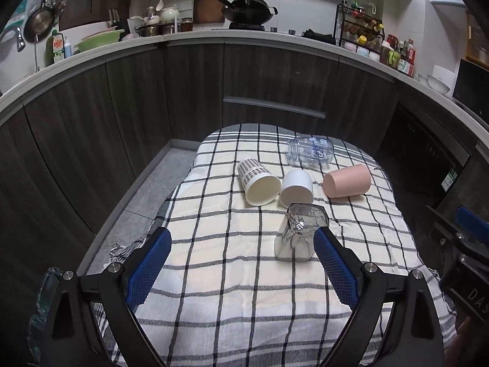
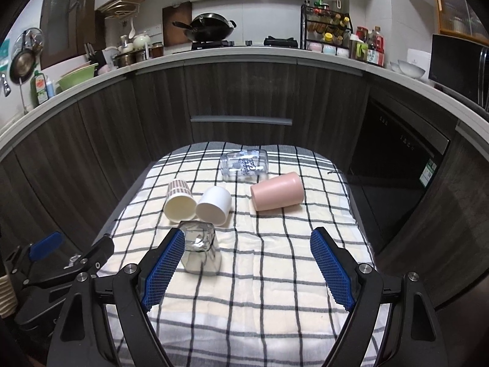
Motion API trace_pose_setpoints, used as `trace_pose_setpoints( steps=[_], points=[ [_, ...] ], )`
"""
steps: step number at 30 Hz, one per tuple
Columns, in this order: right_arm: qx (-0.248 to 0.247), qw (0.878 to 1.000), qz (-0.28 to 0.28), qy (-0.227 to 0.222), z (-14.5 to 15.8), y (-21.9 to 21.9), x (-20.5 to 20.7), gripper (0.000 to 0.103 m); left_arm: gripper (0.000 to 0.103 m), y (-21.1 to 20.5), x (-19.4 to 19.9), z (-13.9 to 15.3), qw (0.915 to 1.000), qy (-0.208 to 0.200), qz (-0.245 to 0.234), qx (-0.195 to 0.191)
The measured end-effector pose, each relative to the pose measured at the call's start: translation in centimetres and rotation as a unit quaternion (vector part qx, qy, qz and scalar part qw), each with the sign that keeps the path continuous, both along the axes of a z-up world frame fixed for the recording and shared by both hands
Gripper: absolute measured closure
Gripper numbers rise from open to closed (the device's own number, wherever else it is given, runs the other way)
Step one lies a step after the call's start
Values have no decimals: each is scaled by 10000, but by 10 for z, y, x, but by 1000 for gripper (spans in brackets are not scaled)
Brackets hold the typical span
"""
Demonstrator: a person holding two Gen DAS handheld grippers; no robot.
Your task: Flip cup upside down
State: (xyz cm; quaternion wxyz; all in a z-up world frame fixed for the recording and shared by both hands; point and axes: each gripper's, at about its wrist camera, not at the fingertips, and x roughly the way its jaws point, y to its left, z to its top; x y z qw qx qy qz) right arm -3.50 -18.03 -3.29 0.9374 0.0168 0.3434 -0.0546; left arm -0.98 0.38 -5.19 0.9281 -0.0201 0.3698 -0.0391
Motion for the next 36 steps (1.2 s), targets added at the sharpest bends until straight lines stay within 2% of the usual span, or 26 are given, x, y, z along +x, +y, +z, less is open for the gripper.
trace_pose_setpoints(
  steps=[10,20,36],
  points=[
    [-37,9998,-64,-182,10,4,-28,19,8,4,-35,23,9993,-373,-17,-25],
    [21,9992,-79,-394,22,1,-43,19,8,3,-48,35,9984,-554,41,47],
    [92,9989,-135,-431,23,-5,-47,19,8,-3,-52,37,9984,-563,-28,99]
  ],
)
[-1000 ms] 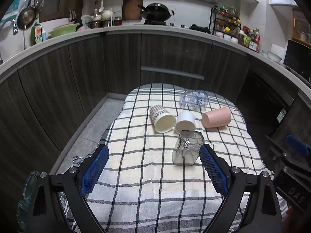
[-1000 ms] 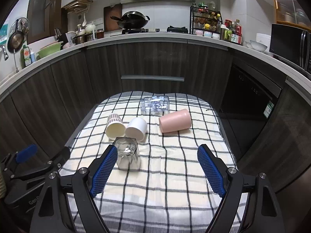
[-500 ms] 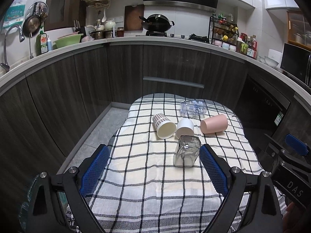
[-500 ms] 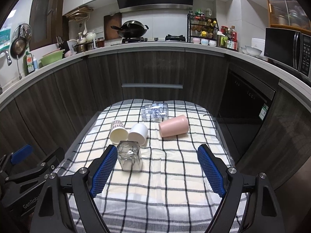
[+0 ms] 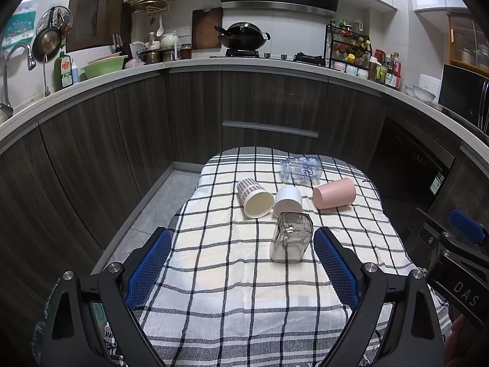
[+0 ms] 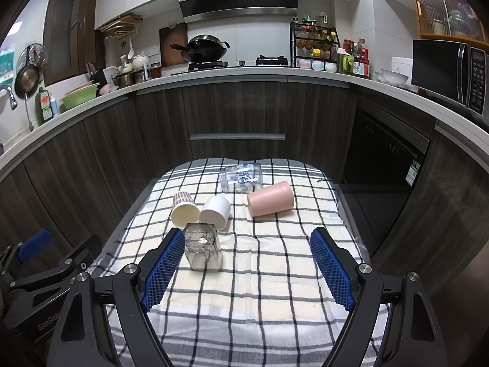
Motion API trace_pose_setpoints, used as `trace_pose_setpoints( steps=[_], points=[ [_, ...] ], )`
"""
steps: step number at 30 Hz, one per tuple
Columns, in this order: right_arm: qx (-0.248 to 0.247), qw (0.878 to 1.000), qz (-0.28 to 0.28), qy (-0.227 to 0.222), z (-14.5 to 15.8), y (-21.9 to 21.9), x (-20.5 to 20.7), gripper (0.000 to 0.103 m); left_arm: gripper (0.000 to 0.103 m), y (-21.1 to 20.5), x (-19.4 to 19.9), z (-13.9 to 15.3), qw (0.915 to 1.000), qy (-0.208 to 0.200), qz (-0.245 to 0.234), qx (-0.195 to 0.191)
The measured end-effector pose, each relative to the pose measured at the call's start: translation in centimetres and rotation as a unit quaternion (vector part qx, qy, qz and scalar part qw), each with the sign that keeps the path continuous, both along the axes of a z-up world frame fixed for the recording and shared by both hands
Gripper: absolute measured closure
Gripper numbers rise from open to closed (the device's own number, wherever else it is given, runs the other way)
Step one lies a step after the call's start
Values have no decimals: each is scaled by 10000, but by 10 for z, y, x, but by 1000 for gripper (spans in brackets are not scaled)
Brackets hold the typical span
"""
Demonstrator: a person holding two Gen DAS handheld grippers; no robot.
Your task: Flip cup upside down
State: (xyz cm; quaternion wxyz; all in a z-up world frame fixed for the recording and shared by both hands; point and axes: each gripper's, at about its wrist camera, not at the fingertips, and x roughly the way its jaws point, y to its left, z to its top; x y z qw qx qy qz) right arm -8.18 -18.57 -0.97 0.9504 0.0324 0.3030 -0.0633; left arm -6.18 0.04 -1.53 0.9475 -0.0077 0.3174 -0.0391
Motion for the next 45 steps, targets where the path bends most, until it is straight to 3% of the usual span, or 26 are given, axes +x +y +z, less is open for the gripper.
trace_pose_setpoints(
  steps=[45],
  points=[
    [-2,10000,7,-17,0,-1,0,19,7,1,2,-1,10000,-12,-43,31]
  ],
)
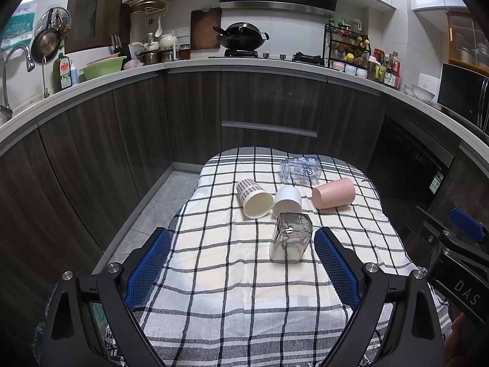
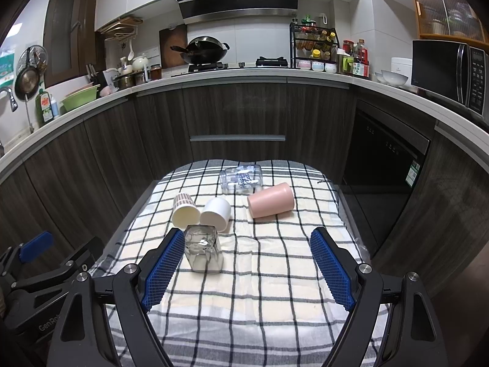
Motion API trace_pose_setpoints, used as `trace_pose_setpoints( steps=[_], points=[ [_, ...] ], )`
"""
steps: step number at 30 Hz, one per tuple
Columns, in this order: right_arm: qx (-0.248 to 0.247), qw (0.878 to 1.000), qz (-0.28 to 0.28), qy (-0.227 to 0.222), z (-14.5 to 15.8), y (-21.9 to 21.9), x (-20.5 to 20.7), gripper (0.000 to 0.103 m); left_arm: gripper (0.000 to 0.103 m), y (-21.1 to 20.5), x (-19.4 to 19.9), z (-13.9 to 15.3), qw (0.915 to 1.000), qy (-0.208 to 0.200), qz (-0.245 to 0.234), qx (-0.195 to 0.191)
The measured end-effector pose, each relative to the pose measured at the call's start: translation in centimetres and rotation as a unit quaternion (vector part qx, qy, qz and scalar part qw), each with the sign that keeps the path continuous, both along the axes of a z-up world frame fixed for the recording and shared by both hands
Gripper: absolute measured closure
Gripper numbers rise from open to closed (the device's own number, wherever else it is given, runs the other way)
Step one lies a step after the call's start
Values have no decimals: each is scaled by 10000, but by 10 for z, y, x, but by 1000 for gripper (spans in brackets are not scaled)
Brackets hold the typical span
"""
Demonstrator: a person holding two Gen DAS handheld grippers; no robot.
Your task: Flip cup upside down
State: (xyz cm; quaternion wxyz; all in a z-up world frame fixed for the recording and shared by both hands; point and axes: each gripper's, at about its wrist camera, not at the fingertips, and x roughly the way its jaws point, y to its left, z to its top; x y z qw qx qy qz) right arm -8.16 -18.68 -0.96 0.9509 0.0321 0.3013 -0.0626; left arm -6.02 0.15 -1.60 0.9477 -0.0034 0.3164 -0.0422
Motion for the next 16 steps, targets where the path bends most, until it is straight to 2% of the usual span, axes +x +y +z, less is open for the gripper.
trace_pose_setpoints(
  steps=[16],
  points=[
    [2,10000,0,3,0,-1,0,19,7,3,3,-4,9999,100,-11,-17]
  ],
)
